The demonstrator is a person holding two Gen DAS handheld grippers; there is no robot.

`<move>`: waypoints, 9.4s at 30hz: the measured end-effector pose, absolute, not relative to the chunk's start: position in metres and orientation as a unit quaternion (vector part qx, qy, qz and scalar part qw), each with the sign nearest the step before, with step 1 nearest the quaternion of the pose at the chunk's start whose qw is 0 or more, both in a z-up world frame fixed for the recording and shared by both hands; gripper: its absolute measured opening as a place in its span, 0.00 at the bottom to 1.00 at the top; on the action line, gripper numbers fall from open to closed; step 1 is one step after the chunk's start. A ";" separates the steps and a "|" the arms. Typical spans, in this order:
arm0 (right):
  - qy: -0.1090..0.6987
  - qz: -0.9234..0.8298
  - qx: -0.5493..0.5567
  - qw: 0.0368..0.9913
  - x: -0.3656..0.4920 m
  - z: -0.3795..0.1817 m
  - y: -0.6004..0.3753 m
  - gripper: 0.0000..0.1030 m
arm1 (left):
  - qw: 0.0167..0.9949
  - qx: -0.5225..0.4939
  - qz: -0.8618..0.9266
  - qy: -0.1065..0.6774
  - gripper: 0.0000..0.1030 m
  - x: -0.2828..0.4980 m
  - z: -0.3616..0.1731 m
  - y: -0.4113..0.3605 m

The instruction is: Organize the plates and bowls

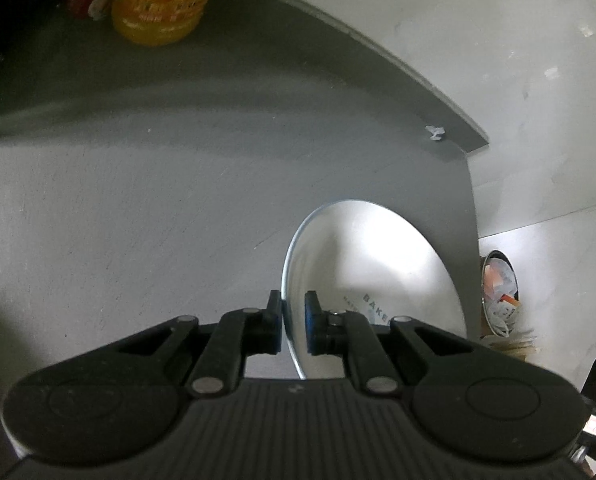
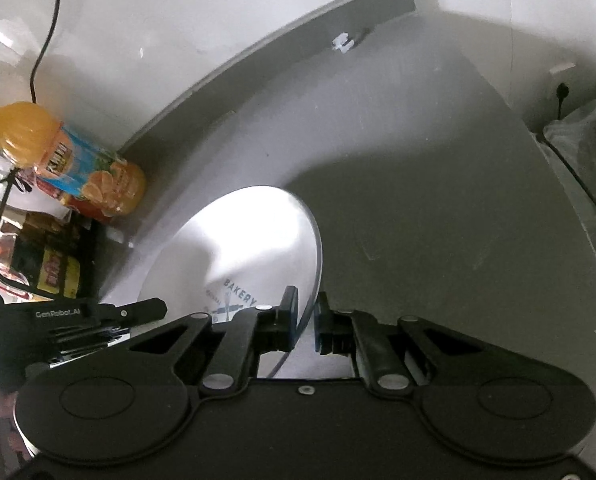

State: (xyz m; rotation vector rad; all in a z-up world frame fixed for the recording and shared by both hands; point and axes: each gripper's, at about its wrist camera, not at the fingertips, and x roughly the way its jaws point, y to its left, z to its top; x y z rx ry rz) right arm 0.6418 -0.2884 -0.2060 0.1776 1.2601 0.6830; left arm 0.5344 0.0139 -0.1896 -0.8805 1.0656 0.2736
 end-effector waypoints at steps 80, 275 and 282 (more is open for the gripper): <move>0.561 0.365 0.029 0.743 0.348 -0.164 -0.126 0.08 | 0.753 -0.453 0.159 0.450 0.08 0.205 -0.164 0.182; 0.577 0.446 0.014 0.684 0.492 -0.159 -0.197 0.33 | 0.714 -0.492 0.191 0.459 0.37 0.315 -0.132 0.055; 0.570 0.463 0.003 0.679 0.470 -0.148 -0.164 0.33 | 0.715 -0.500 0.201 0.444 0.37 0.293 -0.122 0.076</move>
